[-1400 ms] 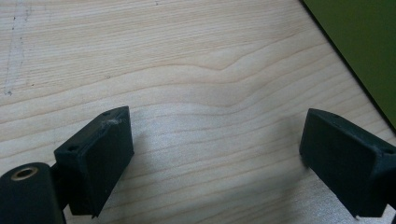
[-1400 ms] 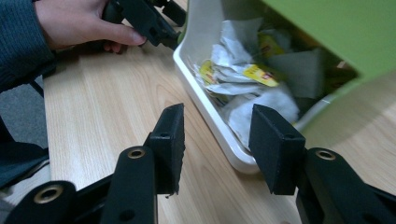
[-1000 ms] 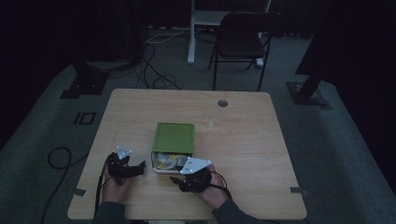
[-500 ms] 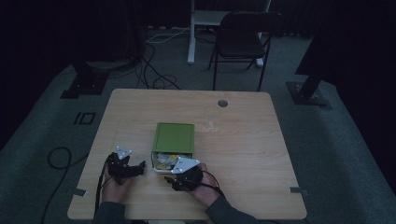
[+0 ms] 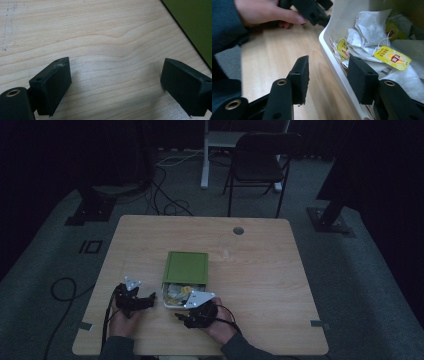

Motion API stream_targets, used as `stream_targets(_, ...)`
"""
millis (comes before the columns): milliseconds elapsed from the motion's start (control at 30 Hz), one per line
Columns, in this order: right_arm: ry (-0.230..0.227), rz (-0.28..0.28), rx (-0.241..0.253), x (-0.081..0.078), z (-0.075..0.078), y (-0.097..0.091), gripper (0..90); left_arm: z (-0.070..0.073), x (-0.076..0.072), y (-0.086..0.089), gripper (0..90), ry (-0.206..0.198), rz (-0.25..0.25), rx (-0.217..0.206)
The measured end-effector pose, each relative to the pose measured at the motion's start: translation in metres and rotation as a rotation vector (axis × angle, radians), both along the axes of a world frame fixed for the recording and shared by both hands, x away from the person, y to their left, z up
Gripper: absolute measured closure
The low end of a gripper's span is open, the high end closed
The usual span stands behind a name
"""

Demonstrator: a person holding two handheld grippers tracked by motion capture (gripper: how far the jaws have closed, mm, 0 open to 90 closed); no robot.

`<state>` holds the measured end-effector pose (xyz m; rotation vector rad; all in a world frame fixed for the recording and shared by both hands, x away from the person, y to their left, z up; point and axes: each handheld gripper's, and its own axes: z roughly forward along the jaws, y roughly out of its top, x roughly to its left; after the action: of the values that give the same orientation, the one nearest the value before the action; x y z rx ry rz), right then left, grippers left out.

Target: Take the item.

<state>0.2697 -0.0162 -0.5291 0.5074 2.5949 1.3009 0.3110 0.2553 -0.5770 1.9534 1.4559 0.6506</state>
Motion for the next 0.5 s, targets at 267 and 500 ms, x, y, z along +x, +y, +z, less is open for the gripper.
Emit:
stream_targets(267, 0.024, 0.045, 0.000, -0.008, 0.001, 0.000, 57.7, 0.000, 0.000, 0.000, 10.5, 0.000, 0.000, 0.000)
stream_targets(500, 0.008, 0.059, 0.021, -0.011, 0.010, 0.007, 65.5, 0.000, 0.000, 0.000, 10.5, 0.000, 0.000, 0.000)
